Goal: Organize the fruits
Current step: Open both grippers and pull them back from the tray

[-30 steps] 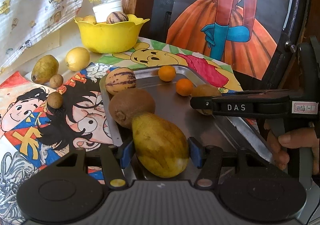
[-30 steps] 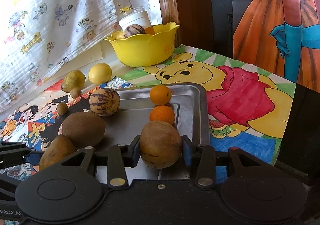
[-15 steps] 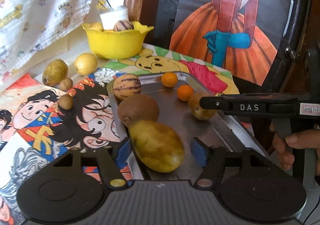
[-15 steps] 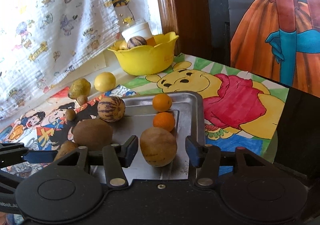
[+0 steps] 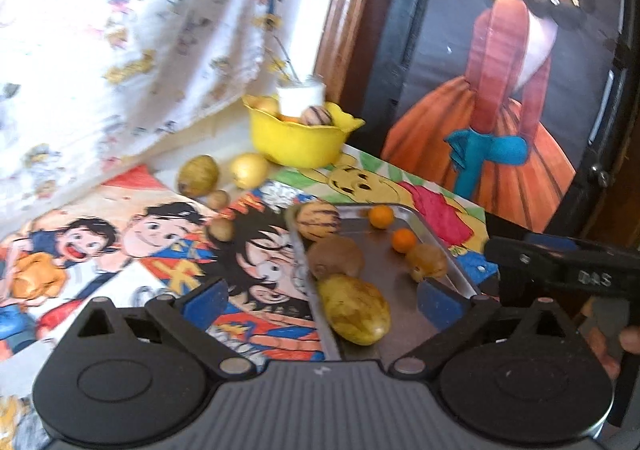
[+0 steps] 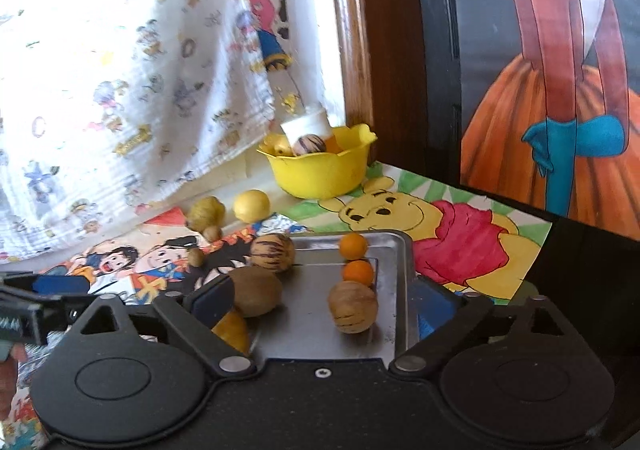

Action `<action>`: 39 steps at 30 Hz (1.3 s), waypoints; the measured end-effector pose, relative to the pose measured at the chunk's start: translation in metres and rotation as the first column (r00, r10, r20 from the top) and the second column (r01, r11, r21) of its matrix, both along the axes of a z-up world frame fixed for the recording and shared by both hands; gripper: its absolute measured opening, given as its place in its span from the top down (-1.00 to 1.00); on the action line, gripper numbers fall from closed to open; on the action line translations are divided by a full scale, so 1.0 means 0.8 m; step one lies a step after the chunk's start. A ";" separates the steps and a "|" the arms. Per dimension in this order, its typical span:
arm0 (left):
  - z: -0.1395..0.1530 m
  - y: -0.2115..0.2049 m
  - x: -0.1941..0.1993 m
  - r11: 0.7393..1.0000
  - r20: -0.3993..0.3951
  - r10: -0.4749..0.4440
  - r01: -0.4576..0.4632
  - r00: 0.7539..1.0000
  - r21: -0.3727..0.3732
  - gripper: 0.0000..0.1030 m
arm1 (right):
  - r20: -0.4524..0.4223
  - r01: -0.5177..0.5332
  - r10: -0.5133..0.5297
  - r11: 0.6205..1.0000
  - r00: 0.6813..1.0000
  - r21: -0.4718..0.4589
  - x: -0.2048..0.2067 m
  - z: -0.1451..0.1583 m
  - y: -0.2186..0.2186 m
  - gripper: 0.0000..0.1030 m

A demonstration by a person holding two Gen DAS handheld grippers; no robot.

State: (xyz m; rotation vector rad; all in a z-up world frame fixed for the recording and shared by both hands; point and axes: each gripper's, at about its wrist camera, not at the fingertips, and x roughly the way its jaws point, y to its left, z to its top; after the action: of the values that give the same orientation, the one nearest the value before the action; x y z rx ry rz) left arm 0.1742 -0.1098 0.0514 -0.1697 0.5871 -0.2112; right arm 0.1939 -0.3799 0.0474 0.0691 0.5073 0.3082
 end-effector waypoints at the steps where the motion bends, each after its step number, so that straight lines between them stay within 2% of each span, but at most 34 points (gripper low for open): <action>1: 0.003 0.004 -0.005 1.000 0.003 0.009 -0.009 1.000 0.002 -0.99 | 0.006 -0.003 0.003 1.000 1.000 -0.003 -0.007 0.004 0.002 -0.93; 7: 0.017 0.025 -0.033 0.997 0.004 0.061 -0.061 0.998 0.042 -0.99 | 0.006 -0.008 0.008 1.000 1.000 -0.001 -0.046 0.022 0.016 -0.99; 12: 0.024 0.040 -0.054 0.987 -0.045 0.120 -0.115 0.992 0.117 -0.99 | -0.048 -0.006 0.006 1.000 0.999 -0.009 -0.078 0.033 0.032 -0.99; 18: 0.029 0.068 -0.082 0.978 -0.080 0.155 -0.141 0.985 0.156 -0.99 | -0.117 -0.041 0.038 0.999 0.992 -0.024 -0.121 0.038 0.050 -0.99; 26: 0.017 0.105 -0.115 0.965 -0.109 0.204 -0.181 0.973 0.191 -0.99 | -0.125 -0.057 0.054 0.998 0.991 -0.020 -0.178 0.021 0.071 -0.99; 33: 0.002 0.134 -0.141 0.954 -0.132 0.263 -0.236 0.956 0.187 -0.99 | -0.135 -0.014 0.026 0.996 0.990 0.090 -0.196 0.007 0.092 -0.99; 39: -0.007 0.163 -0.155 0.941 -0.146 0.293 -0.258 0.945 0.219 -0.99 | -0.151 -0.067 0.070 0.997 0.986 0.027 -0.197 0.003 0.119 -0.99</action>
State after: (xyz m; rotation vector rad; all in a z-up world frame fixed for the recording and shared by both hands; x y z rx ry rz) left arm 0.0503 0.0203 0.0456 -0.0769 0.7496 0.1379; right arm 0.0362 -0.2843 0.0496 0.0972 0.6589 0.3779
